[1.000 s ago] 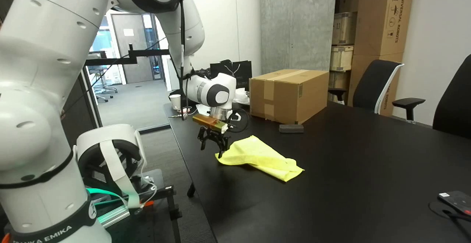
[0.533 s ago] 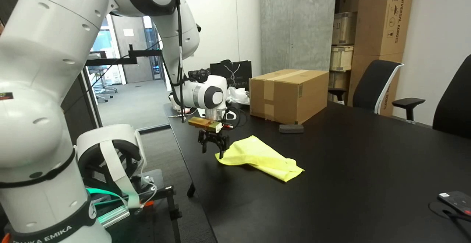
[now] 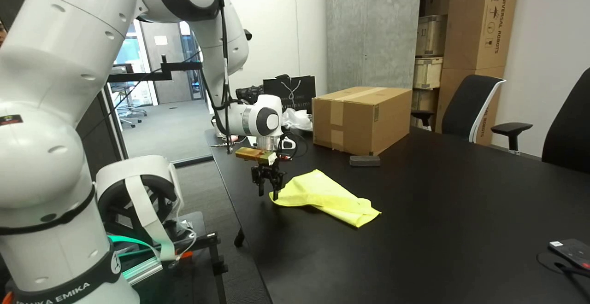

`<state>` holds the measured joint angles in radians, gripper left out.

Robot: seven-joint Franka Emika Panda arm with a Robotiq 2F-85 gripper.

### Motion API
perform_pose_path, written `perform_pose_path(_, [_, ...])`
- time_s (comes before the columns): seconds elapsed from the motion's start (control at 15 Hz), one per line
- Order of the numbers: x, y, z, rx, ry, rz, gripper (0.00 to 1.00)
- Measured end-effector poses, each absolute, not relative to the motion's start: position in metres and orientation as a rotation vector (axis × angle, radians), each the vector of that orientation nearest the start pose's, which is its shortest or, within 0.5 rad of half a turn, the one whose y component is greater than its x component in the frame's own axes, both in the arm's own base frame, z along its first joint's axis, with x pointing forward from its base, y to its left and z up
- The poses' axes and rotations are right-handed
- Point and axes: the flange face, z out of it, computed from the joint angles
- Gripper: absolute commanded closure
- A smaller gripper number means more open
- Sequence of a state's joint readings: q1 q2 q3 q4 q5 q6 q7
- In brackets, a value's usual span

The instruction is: Fold the towel once

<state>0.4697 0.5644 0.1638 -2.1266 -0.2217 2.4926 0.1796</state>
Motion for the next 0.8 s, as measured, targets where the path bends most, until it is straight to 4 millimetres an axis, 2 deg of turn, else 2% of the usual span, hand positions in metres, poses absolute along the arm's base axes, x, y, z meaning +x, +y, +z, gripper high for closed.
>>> perform_pose_path(0.27, [0.441,0.331,0.132,-3.110,-0.988,0.278,0.94])
perform_pose_path(0.47, [0.444,0.334,0.137,-3.148,-0.980,0.330,1.00])
perform_pose_path(0.8, [0.452,0.337,0.149,-3.193,-0.975,0.414,0.96])
